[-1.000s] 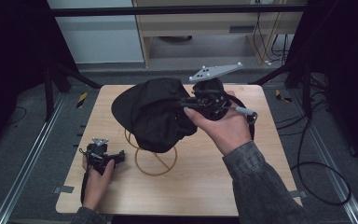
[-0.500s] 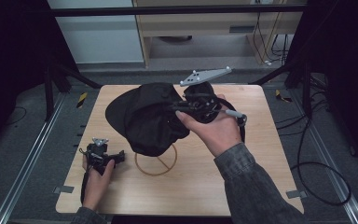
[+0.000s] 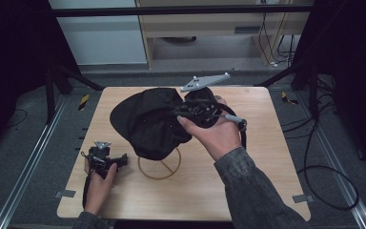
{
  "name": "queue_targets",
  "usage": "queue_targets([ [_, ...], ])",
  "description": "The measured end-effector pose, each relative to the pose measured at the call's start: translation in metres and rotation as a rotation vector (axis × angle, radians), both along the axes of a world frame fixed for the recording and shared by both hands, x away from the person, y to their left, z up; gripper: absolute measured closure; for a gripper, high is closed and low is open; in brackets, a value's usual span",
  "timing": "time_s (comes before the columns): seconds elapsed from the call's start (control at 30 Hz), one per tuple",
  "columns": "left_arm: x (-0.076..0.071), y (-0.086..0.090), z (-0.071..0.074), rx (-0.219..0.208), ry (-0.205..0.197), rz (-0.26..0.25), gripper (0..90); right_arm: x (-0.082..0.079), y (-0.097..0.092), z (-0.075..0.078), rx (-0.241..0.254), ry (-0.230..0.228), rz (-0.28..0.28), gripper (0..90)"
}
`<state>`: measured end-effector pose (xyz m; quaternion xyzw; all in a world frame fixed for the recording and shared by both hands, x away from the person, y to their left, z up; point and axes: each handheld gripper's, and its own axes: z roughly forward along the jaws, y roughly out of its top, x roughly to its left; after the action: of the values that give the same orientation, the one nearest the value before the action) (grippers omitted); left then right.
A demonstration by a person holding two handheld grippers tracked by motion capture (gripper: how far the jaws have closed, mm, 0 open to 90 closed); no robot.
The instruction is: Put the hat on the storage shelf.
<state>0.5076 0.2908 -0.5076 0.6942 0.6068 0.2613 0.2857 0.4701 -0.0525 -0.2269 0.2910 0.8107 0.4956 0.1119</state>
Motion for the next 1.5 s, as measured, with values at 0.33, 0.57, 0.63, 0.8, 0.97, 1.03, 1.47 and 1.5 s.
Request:
queue_targets([
  [0.33, 0.000, 0.000, 0.000, -0.001, -0.001, 0.000, 0.0, 0.004, 0.000, -0.018, -0.014, 0.016, -0.007, 84.3],
  [0.57, 0.000, 0.000, 0.000, -0.001, -0.002, 0.001, 0.0, 0.006, 0.002, -0.029, -0.037, 0.021, -0.011, 83.4],
  [0.63, 0.000, 0.000, 0.000, 0.000, -0.002, 0.001, 0.0, 0.006, 0.002, -0.030, -0.038, 0.023, -0.012, 83.3],
  [0.8, 0.000, 0.000, 0.000, 0.000, -0.002, 0.001, 0.0, 0.009, 0.006, -0.037, -0.050, 0.029, -0.013, 82.8],
  [0.97, 0.000, 0.000, 0.000, 0.000, -0.001, 0.001, 0.0, 0.012, 0.012, -0.041, -0.062, 0.035, -0.012, 82.6],
  [1.03, 0.000, 0.000, 0.000, 0.000, -0.001, 0.001, 0.0, 0.013, 0.014, -0.041, -0.067, 0.033, -0.012, 82.5],
  [1.47, 0.000, 0.000, 0.000, 0.001, -0.002, 0.000, 0.0, 0.021, 0.020, -0.045, -0.078, 0.041, -0.021, 81.0],
  [1.5, 0.000, 0.000, 0.000, 0.000, -0.002, 0.001, 0.0, 0.022, 0.021, -0.045, -0.077, 0.040, -0.023, 81.0],
])
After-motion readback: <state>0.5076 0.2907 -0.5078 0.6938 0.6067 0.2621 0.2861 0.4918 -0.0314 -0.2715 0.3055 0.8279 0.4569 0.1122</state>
